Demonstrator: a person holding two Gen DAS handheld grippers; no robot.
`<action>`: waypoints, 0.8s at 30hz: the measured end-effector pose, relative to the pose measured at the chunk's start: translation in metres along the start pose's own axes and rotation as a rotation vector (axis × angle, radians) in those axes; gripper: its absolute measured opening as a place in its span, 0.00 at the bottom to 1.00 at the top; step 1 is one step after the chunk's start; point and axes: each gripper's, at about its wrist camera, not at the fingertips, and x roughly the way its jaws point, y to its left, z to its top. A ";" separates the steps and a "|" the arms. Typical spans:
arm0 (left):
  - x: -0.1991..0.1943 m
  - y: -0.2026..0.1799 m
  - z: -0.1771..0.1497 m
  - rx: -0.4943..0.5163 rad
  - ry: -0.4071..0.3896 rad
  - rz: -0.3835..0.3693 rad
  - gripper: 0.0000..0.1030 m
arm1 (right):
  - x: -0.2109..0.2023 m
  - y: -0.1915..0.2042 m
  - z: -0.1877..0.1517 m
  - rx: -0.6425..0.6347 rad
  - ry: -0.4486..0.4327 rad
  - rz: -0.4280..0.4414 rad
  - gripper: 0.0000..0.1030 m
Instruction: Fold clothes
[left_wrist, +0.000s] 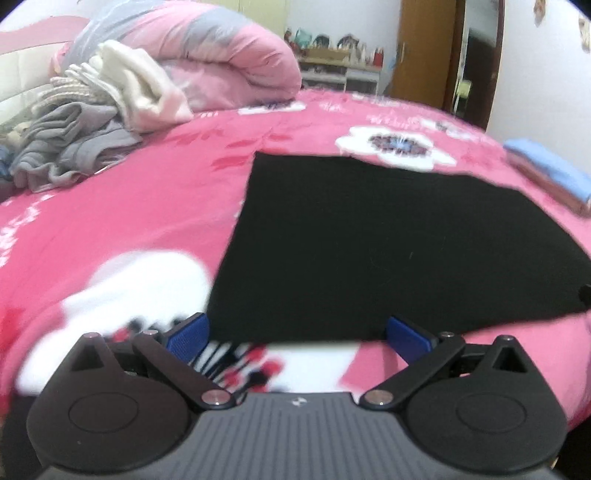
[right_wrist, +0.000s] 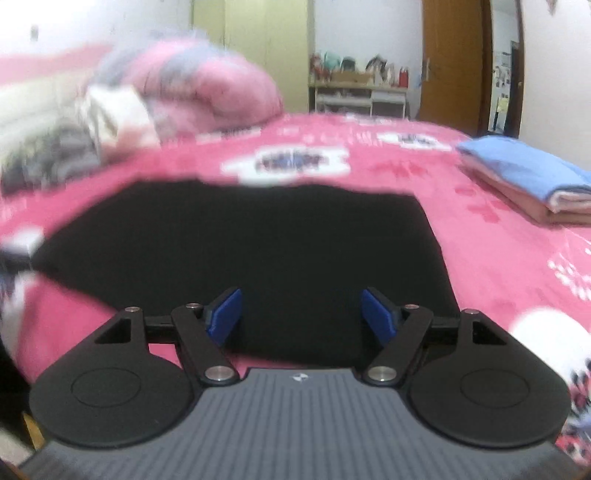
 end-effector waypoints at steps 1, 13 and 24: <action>-0.006 0.006 -0.003 -0.021 0.008 0.005 1.00 | -0.006 -0.004 -0.007 -0.007 0.022 0.004 0.70; -0.038 0.005 0.036 -0.147 -0.136 -0.121 1.00 | -0.034 -0.036 0.010 0.267 -0.074 0.000 0.79; 0.037 -0.056 0.042 -0.041 0.089 -0.030 1.00 | 0.024 0.023 -0.005 0.004 -0.015 -0.094 0.94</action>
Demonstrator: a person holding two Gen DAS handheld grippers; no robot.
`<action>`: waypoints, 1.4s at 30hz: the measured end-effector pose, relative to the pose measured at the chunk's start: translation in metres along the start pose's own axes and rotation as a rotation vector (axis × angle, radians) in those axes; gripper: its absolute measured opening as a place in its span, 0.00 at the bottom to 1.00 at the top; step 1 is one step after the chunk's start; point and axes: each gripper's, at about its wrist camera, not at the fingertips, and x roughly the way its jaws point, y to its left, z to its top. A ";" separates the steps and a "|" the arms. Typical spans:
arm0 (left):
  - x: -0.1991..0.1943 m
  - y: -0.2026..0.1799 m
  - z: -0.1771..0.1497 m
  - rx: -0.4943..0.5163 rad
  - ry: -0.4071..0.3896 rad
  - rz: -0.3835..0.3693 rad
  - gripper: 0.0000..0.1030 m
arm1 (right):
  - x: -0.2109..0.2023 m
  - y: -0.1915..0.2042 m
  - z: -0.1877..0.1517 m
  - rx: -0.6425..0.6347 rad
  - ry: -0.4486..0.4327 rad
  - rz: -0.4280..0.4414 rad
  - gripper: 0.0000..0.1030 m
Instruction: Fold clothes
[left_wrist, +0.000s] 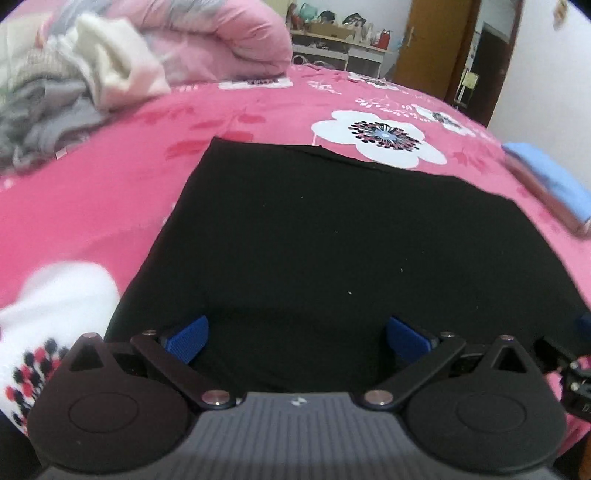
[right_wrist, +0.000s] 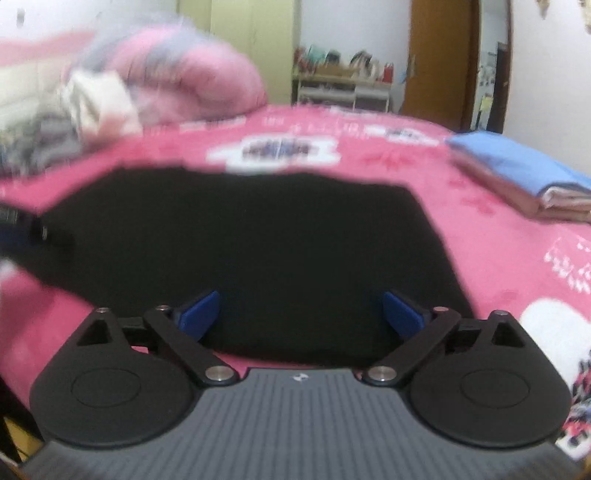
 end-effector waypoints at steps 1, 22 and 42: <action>0.000 -0.003 0.000 0.012 0.010 0.016 1.00 | -0.001 0.003 -0.004 -0.001 -0.016 -0.012 0.95; 0.004 -0.019 0.010 0.034 0.138 0.129 1.00 | 0.010 0.008 0.036 0.020 0.030 0.015 0.99; 0.002 -0.025 0.009 0.056 0.137 0.162 1.00 | -0.026 0.018 0.021 -0.071 0.035 0.006 0.99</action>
